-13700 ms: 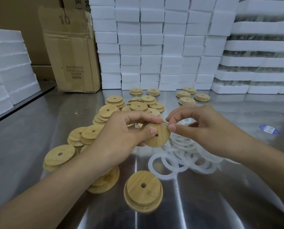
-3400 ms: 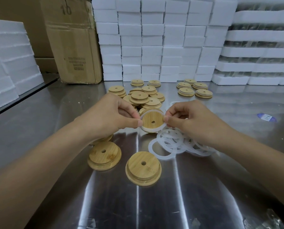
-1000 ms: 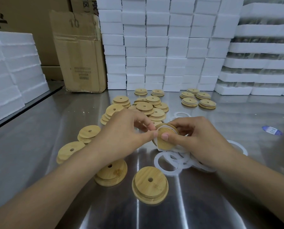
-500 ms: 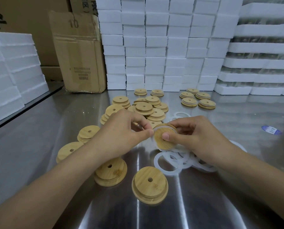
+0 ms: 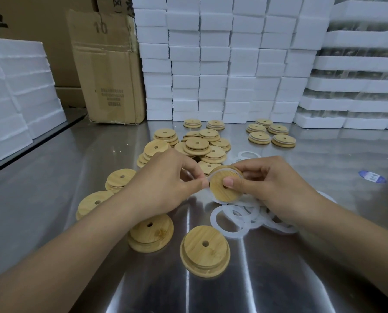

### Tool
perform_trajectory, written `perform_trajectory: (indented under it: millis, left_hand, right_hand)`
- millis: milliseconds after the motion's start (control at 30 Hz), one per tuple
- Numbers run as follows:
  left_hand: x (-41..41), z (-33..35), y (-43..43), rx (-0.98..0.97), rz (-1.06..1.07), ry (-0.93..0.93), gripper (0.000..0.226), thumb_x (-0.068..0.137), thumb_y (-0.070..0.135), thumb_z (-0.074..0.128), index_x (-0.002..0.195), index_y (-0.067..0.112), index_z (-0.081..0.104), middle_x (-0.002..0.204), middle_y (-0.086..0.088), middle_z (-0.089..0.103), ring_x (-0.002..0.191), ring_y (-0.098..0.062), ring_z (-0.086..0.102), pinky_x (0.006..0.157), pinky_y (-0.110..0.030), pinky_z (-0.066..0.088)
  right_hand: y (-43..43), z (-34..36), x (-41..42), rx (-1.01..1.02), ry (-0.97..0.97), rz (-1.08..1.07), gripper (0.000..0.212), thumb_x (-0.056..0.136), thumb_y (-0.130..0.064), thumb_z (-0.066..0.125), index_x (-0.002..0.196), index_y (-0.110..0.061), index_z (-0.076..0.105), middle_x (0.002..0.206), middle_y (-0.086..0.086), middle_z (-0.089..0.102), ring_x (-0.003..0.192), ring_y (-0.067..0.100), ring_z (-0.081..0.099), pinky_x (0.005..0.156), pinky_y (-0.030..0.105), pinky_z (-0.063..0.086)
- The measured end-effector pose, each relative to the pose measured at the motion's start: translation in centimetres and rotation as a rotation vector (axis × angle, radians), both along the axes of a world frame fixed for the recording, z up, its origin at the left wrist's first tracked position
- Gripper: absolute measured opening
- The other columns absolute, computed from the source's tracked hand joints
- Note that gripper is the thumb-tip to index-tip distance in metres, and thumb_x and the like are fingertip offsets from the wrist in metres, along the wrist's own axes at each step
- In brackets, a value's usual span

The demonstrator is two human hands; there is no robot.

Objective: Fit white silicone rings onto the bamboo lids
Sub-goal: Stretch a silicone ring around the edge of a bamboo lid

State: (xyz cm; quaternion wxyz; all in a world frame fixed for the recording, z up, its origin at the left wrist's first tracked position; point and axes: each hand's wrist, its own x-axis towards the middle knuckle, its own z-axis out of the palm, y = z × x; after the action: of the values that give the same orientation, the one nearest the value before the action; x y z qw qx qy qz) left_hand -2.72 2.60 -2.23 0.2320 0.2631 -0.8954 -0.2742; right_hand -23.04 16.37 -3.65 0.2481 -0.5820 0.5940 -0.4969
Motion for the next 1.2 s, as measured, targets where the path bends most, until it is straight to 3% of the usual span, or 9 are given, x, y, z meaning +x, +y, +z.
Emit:
perform_trajectory:
  millis: [100,233,400,500,633,733,833,1067,1200]
  left_hand:
    - [-0.1,-0.1,0.2,0.034,-0.009,0.061,0.012,0.093,0.037,0.081,0.081,0.036,0.081,0.085,0.022,0.077,0.084,0.004,0.072,0.081,-0.029,0.061]
    - [-0.3,0.0,0.8,0.114,-0.002,0.110,0.013,0.090,0.032,0.083,0.077,0.030,0.082,0.081,0.017,0.079,0.078,-0.002,0.074,0.071,-0.023,0.061]
    - [-0.8,-0.4,2.1,0.137,0.026,0.113,0.034,0.079,0.063,0.085,0.071,0.030,0.078,0.051,0.022,0.060,0.048,0.005,0.054,0.048,-0.010,0.038]
    - [-0.8,-0.5,2.1,0.118,0.032,0.114,0.028,0.086,0.051,0.084,0.072,0.029,0.076,0.059,0.021,0.067,0.055,0.001,0.061,0.058,-0.021,0.042]
    - [-0.3,0.5,1.0,0.263,-0.072,0.138,0.015,0.088,0.036,0.085,0.082,0.023,0.082,0.082,0.003,0.079,0.078,-0.025,0.071,0.065,-0.030,0.049]
    - [0.1,1.1,0.5,0.382,-0.118,0.202,0.021,0.076,0.044,0.086,0.087,0.026,0.086,0.089,0.002,0.082,0.082,-0.012,0.069,0.066,-0.016,0.049]
    - [0.1,1.1,0.7,0.416,-0.105,0.215,0.023,0.075,0.049,0.084,0.090,0.032,0.086,0.091,0.006,0.083,0.088,-0.005,0.075,0.068,-0.017,0.052]
    - [-0.2,0.8,0.9,0.438,-0.019,0.315,0.007,0.086,0.033,0.087,0.090,0.027,0.085,0.090,0.000,0.082,0.083,-0.008,0.076,0.061,-0.010,0.052]
    - [-0.5,0.5,1.2,0.459,-0.003,0.328,0.004,0.092,0.028,0.082,0.095,0.031,0.085,0.091,0.003,0.082,0.085,-0.009,0.077,0.066,-0.019,0.054]
  right_hand:
    - [0.1,0.1,-0.1,-0.012,-0.071,-0.015,0.021,0.087,-0.027,0.083,0.108,-0.023,0.084,0.100,0.002,0.083,0.096,0.021,0.080,0.088,0.030,0.064]
    - [0.1,0.4,-0.2,-0.073,-0.154,-0.075,0.023,0.085,-0.028,0.084,0.106,-0.017,0.084,0.099,0.007,0.083,0.097,0.026,0.080,0.092,0.033,0.063]
    - [0.2,0.6,0.2,-0.101,-0.105,-0.081,0.020,0.088,-0.026,0.083,0.106,-0.017,0.083,0.098,0.007,0.083,0.096,0.027,0.080,0.091,0.040,0.064]
    - [0.3,0.6,0.3,-0.104,-0.079,-0.084,0.019,0.088,-0.027,0.084,0.105,-0.020,0.084,0.098,0.005,0.083,0.094,0.024,0.080,0.088,0.036,0.065]
    - [0.5,1.3,-0.1,-0.054,-0.167,-0.064,0.023,0.088,-0.033,0.081,0.106,-0.019,0.084,0.099,0.007,0.083,0.094,0.020,0.079,0.081,0.024,0.060]
    - [0.5,1.7,-0.4,-0.003,-0.230,-0.059,0.035,0.083,-0.043,0.080,0.105,-0.017,0.083,0.099,0.011,0.082,0.085,0.015,0.073,0.077,0.026,0.050]
    - [0.4,1.9,-0.3,-0.028,-0.265,-0.070,0.038,0.077,-0.046,0.082,0.099,-0.016,0.083,0.092,0.010,0.080,0.077,0.011,0.069,0.072,0.023,0.050]
    - [0.4,1.7,-0.1,0.001,-0.268,-0.100,0.040,0.073,-0.042,0.087,0.103,-0.017,0.078,0.096,0.011,0.082,0.082,0.013,0.075,0.082,0.032,0.049]
    - [0.6,2.5,-1.3,0.012,-0.200,-0.188,0.033,0.075,-0.043,0.088,0.101,-0.025,0.079,0.096,0.004,0.082,0.085,0.011,0.076,0.083,0.033,0.051]
